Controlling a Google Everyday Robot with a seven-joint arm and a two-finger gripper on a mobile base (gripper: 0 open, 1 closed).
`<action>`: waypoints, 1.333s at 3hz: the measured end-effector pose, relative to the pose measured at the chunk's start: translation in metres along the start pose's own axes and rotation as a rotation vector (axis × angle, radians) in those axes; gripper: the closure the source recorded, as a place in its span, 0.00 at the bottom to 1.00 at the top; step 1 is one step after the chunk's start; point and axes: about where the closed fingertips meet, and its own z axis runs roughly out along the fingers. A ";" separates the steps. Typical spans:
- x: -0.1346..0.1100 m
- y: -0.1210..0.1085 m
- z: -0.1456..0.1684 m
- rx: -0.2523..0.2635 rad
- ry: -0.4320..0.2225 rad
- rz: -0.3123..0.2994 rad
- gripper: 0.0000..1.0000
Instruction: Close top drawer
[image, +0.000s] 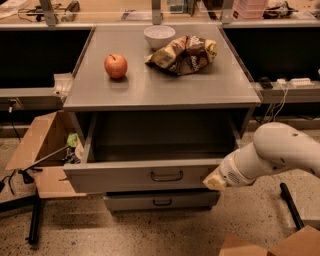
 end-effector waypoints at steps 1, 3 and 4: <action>-0.004 -0.011 0.002 0.045 -0.018 0.047 1.00; -0.031 -0.052 0.009 0.141 -0.124 0.199 1.00; -0.059 -0.082 0.015 0.188 -0.188 0.268 1.00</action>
Offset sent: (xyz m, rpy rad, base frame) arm 0.1268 -0.0286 0.0026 0.1236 -0.1721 -0.5339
